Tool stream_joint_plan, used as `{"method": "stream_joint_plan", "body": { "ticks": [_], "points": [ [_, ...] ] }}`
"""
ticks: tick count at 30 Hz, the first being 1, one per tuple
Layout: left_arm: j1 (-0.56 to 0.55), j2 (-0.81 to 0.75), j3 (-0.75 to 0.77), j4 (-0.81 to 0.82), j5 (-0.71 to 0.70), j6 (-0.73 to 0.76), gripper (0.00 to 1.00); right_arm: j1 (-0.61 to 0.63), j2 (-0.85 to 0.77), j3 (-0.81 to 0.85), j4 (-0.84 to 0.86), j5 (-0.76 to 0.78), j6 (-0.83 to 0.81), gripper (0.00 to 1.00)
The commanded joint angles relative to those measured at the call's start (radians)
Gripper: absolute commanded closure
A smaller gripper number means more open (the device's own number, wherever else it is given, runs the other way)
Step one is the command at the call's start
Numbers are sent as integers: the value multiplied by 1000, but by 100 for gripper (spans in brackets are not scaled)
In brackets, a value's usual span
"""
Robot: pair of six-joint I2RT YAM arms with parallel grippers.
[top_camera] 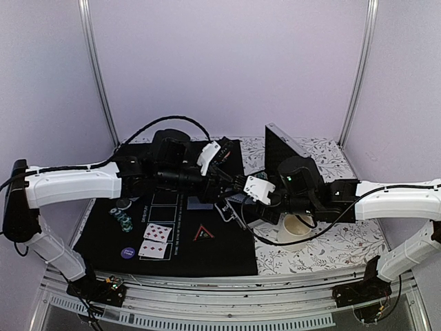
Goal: Distribute texas hold em gaming equipment
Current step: Pick up the poker card from the face-down deck piles.
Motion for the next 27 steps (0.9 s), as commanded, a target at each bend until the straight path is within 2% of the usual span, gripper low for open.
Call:
{"method": "stream_joint_plan", "body": {
  "ticks": [1, 9, 15, 22, 24, 27],
  "points": [
    [-2, -41, 24, -87, -142, 26, 56, 4, -11, 19, 14, -7, 5, 57],
    [-2, -81, 5, -105, -148, 34, 59, 4, -12, 20, 15, -2, 0, 57],
    [-2, -82, 2, -102, -67, 32, 52, 4, -11, 23, 14, -1, -3, 57],
    [-3, -134, -27, -69, -13, 34, 51, 4, -11, 22, 12, 1, -2, 58],
    [-2, -150, -39, -57, -3, 32, 51, 4, -9, 22, 13, 1, -3, 58],
    [-3, -156, -45, -62, 2, 28, 57, 4, -7, 23, 13, 0, -3, 57]
  ]
}}
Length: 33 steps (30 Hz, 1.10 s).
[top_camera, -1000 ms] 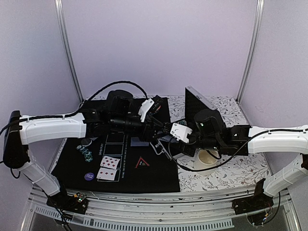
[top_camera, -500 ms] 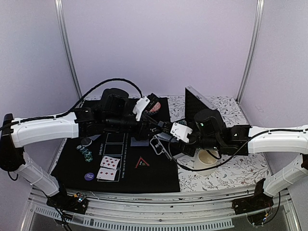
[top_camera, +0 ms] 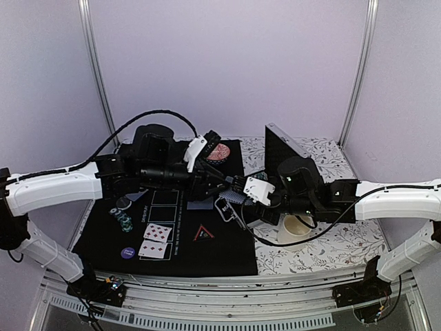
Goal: Distribute texas hold em gaming equipment
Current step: Pick up the poker card from the face-down deck piles.
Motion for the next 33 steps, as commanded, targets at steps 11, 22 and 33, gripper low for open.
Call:
{"method": "stream_joint_plan", "body": {
  "ticks": [11, 22, 33],
  "points": [
    [5, 11, 7, 6, 63, 2, 90, 4, -11, 25, 14, -2, -2, 58],
    [5, -78, -8, -51, 72, -12, 100, 3, -19, 6, 22, 26, -4, 58],
    [54, -216, 26, -343, 3, -119, 100, -22, -7, -1, 15, 51, 9, 58]
  ]
}}
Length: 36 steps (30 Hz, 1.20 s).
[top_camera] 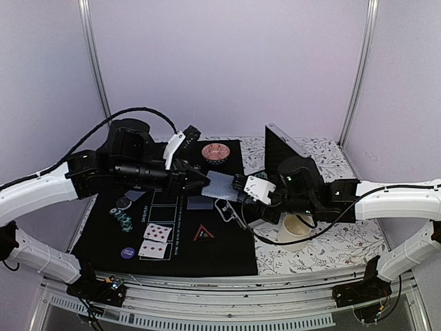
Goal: Distribute texas hold em gaming equipment
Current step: Pick up the poker card from the face-down deck piles, then place the poker card in the community card area.
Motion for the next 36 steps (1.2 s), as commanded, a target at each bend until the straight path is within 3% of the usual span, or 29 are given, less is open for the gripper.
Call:
{"method": "stream_joint_plan", "body": {
  "ticks": [1, 9, 15, 25, 30, 36],
  "points": [
    [60, -73, 36, -238, -76, -81, 100, -20, -4, 0, 14, 24, 13, 58],
    [247, -145, 81, -560, -323, -193, 100, -27, 13, 12, 18, 10, 15, 58],
    [255, 49, 100, -767, -620, -239, 100, -27, 9, 23, 5, 4, 16, 58],
    [256, 411, 169, -868, -949, -285, 100, -27, 7, 21, -4, -3, 31, 58],
    [246, 568, 211, -940, -1048, -337, 100, -27, 8, 20, -3, -8, 32, 58],
    [228, 695, 266, -854, -988, -275, 100, -26, 18, 24, 0, -16, 32, 59]
  ]
}}
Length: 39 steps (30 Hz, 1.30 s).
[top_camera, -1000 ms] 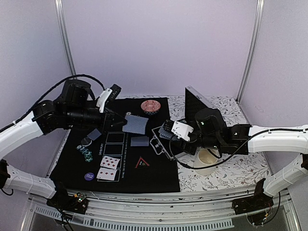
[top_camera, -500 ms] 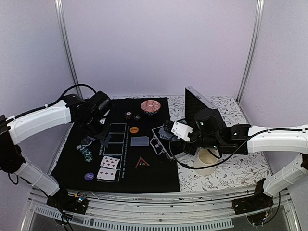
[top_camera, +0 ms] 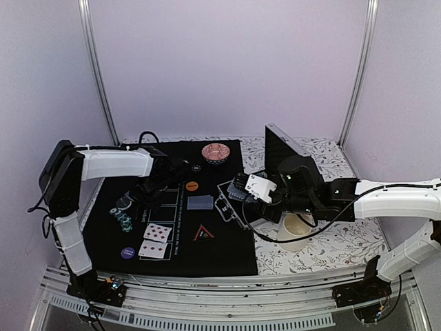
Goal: Distribute texas hold em gaming equipment
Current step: Place the poker card in the community card area.
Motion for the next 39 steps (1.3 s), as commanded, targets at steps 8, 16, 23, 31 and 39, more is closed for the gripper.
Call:
{"method": "stream_joint_plan", "body": {
  "ticks": [8, 16, 23, 31, 39],
  "points": [
    [-24, 187, 109, 120, 184, 90, 100, -5, 0, 19, 2, -12, 24, 59],
    [-27, 226, 129, 155, 281, 97, 100, -5, -4, 15, 2, -14, 27, 59],
    [-27, 259, 178, 171, 338, 104, 100, -4, -10, 11, -4, -10, 32, 59],
    [-32, 258, 185, 171, 387, 110, 76, -5, -17, 9, -5, -5, 31, 59],
    [-34, 145, 196, 234, 529, 176, 53, -5, -10, 11, -8, -4, 32, 59]
  ]
}}
